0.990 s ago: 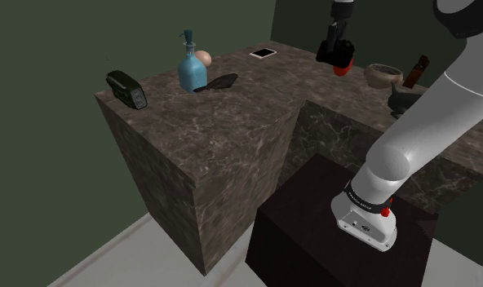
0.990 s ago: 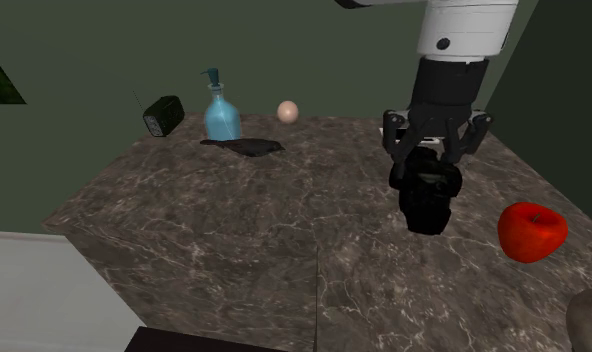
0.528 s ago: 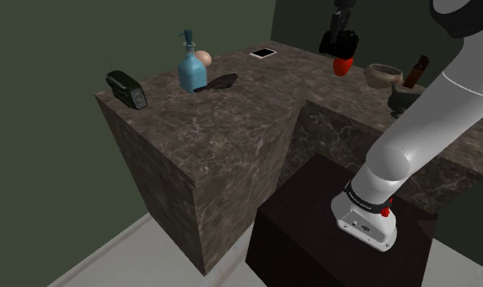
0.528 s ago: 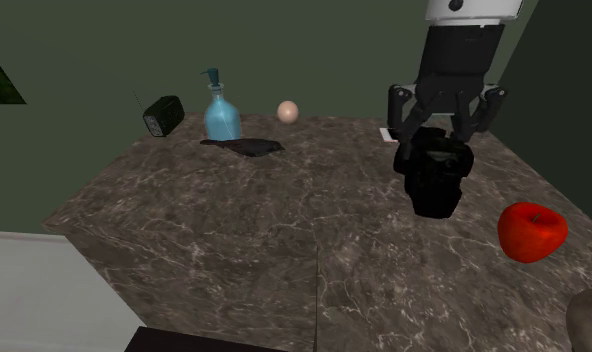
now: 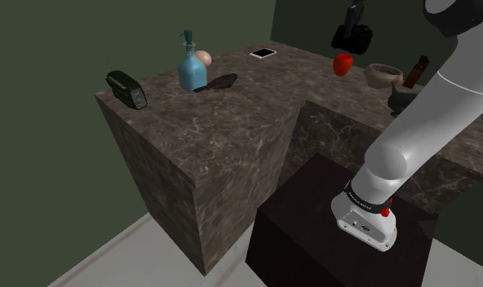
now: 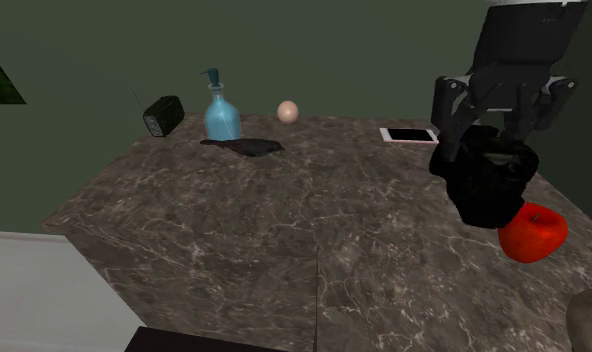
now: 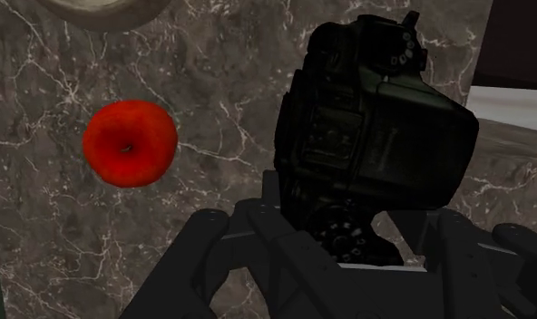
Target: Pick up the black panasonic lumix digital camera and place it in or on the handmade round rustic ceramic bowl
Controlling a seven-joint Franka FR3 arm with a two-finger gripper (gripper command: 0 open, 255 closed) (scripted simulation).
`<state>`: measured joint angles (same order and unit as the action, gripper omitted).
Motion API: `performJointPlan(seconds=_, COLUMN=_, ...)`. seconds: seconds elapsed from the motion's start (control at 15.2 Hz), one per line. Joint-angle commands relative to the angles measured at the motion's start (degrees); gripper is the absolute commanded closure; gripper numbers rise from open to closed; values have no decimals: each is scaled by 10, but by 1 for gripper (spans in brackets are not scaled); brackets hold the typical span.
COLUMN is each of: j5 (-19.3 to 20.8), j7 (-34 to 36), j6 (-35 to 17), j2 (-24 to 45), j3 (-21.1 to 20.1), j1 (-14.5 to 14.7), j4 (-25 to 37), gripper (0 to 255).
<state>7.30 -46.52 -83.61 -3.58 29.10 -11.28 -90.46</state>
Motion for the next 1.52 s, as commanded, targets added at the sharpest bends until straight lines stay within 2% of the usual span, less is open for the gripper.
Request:
performJointPlan(seconds=0.0, j5=-1, j7=-30, j6=1, j2=8, j3=16, j1=-13, j4=11, gripper=255)
performJointPlan(seconds=0.33, j5=-17, j7=-113, j6=2, j2=45, j3=59, j1=-52, j4=53, gripper=255)
performJointPlan(seconds=0.66, j5=-52, j7=-202, j6=9, j2=106, j3=99, j1=-106, j4=117, gripper=255)
performJointPlan(seconds=0.92, j5=-97, j7=-276, j6=24, j2=173, j3=124, j1=-167, j4=190, gripper=255)
performJointPlan(seconds=1.19, j5=-150, j7=-340, j6=53, j2=249, j3=133, j1=-246, j4=286, gripper=255)
performJointPlan(seconds=1.45, j5=-134, j7=-332, j6=10, j2=226, j3=134, j1=-225, j4=222, gripper=255)
